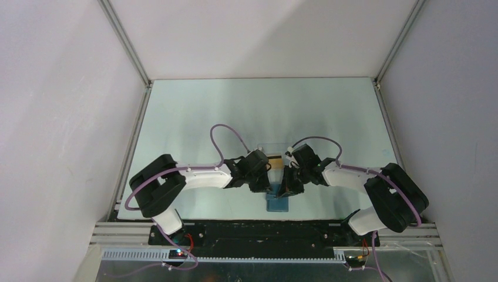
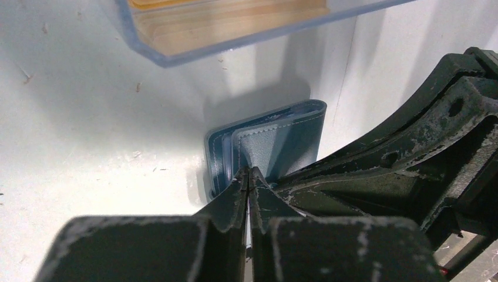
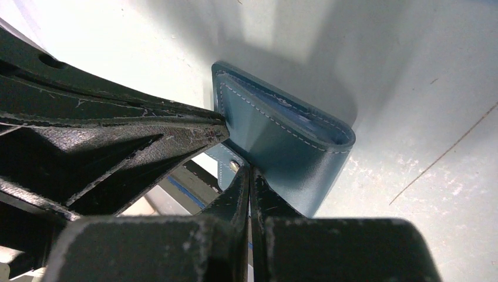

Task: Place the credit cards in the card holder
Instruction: Close the card holder at the center of the board.

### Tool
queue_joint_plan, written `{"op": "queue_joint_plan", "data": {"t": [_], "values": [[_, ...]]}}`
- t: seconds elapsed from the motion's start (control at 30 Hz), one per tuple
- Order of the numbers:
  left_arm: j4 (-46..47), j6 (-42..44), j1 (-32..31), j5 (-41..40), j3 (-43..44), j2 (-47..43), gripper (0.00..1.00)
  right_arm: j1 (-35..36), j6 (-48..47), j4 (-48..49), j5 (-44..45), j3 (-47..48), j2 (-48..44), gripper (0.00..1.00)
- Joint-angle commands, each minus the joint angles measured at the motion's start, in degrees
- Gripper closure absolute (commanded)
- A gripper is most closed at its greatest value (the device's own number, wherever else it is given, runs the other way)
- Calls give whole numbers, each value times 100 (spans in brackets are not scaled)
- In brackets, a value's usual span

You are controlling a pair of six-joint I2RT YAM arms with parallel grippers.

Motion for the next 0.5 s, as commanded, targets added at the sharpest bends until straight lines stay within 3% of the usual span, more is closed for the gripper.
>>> {"op": "queue_joint_plan", "data": {"t": [0.0, 0.47], "values": [[-314, 193, 19, -226, 121, 109, 97, 24, -249, -569, 520, 192, -129, 100], [-639, 310, -74, -290, 301, 327, 100, 45, -323, -637, 623, 252, -484, 100]]}}
